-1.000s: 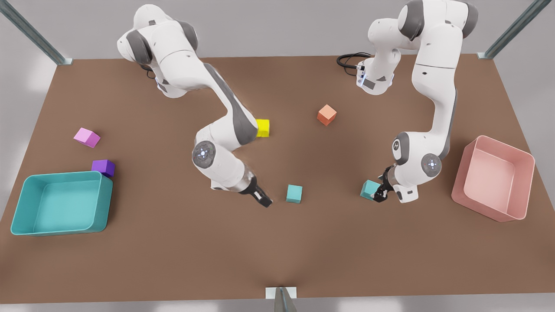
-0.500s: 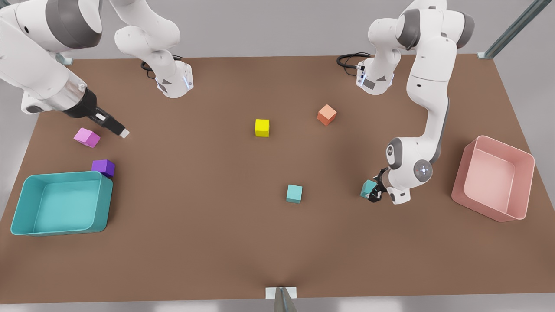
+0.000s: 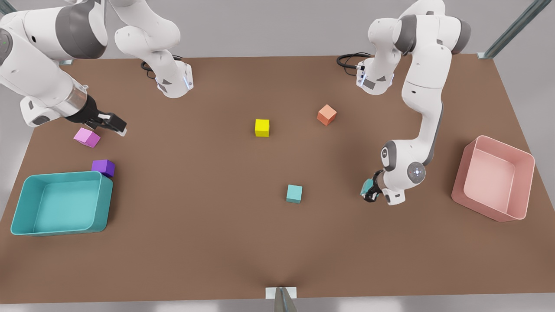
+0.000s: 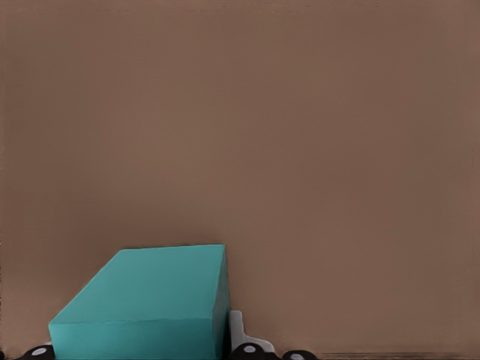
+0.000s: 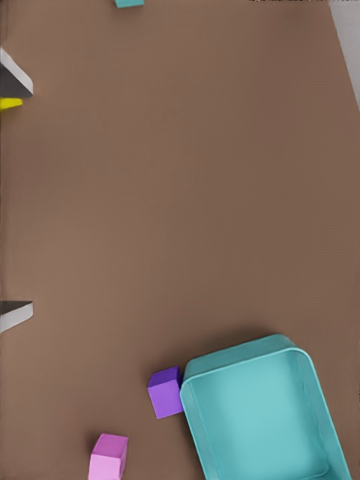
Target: Stack the two blue cubes on top of each other
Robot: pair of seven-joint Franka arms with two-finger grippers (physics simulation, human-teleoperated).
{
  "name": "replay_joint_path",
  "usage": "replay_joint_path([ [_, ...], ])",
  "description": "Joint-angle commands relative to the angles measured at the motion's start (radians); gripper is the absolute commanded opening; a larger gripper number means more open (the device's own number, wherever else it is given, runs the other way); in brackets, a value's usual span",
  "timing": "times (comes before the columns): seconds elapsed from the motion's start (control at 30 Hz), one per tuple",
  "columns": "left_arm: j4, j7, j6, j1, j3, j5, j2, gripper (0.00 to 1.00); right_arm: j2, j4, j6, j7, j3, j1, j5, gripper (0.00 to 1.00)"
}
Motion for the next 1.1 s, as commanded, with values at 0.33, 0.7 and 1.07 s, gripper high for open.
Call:
replay_joint_path([
  [0.33, 0.438, -0.114, -0.375, -0.418, -0.052, 0.248, 0.020, 0.48, 0.002, 0.000, -0.004, -0.250, -0.001, 0.015, -0.005, 1.00],
  [0.7, 0.645, -0.198, -0.370, -0.414, -0.071, 0.240, 0.232, 0.49, 0.005, -0.003, -0.004, -0.250, -0.001, 0.017, -0.005, 1.00],
  [1.07, 0.704, -0.198, -0.364, -0.423, -0.080, 0.206, 0.301, 0.49, 0.005, -0.010, -0.004, -0.242, 0.003, 0.018, -0.005, 1.00],
])
